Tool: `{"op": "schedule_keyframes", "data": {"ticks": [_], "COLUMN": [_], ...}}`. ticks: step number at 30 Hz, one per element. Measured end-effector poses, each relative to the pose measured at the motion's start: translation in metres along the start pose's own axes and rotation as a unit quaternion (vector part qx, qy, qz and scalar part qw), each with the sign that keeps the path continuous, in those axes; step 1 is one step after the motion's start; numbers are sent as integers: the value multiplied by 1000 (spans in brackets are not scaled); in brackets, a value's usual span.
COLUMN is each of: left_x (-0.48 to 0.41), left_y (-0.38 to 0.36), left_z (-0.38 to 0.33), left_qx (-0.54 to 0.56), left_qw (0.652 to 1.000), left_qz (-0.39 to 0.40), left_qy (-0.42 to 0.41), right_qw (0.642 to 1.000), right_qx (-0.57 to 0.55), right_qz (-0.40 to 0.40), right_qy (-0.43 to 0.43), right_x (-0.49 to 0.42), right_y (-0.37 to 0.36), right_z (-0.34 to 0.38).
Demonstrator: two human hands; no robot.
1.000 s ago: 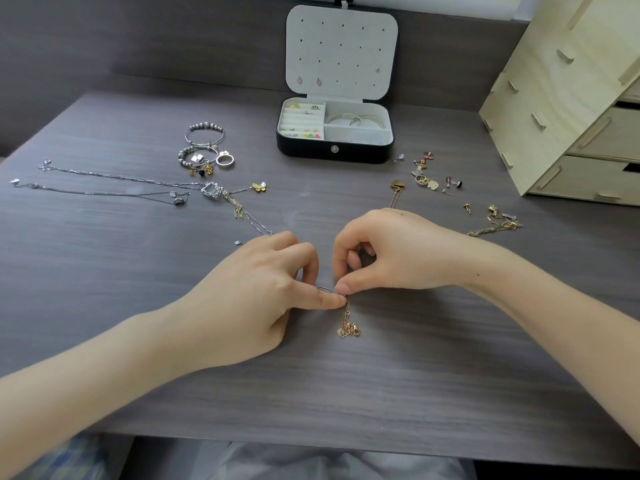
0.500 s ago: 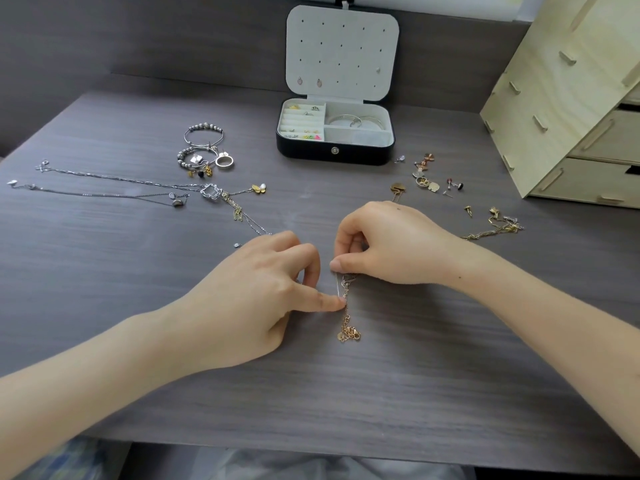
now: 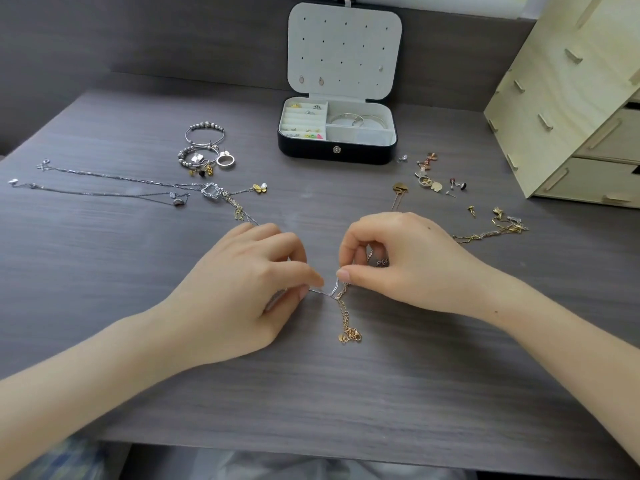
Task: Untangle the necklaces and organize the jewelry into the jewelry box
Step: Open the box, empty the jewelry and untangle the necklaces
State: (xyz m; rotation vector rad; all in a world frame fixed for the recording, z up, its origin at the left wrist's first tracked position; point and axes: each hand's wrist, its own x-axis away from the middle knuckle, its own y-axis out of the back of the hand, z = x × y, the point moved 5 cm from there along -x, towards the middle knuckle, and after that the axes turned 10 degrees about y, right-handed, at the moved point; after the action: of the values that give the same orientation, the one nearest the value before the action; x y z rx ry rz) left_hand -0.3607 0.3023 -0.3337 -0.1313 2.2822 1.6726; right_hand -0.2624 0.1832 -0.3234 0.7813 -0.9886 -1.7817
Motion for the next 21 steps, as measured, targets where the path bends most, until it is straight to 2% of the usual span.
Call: {"op": "schedule_keyframes", "data": {"ticks": [9, 15, 21], "left_x": [-10, -15, -17], "left_y": [-8, -9, -7], "left_z": [-3, 5, 6], "left_qx": [4, 8, -34], "left_qw": [999, 999, 998], "left_qz": [17, 17, 9], "left_qy": [-48, -44, -50], "right_qw": [997, 995, 994], "right_qx": [57, 59, 56], "right_qz": [13, 19, 23], "right_qy": [60, 78, 89], "right_x": [14, 20, 22], "right_y": [-6, -9, -9], "right_z": [2, 4, 5]}}
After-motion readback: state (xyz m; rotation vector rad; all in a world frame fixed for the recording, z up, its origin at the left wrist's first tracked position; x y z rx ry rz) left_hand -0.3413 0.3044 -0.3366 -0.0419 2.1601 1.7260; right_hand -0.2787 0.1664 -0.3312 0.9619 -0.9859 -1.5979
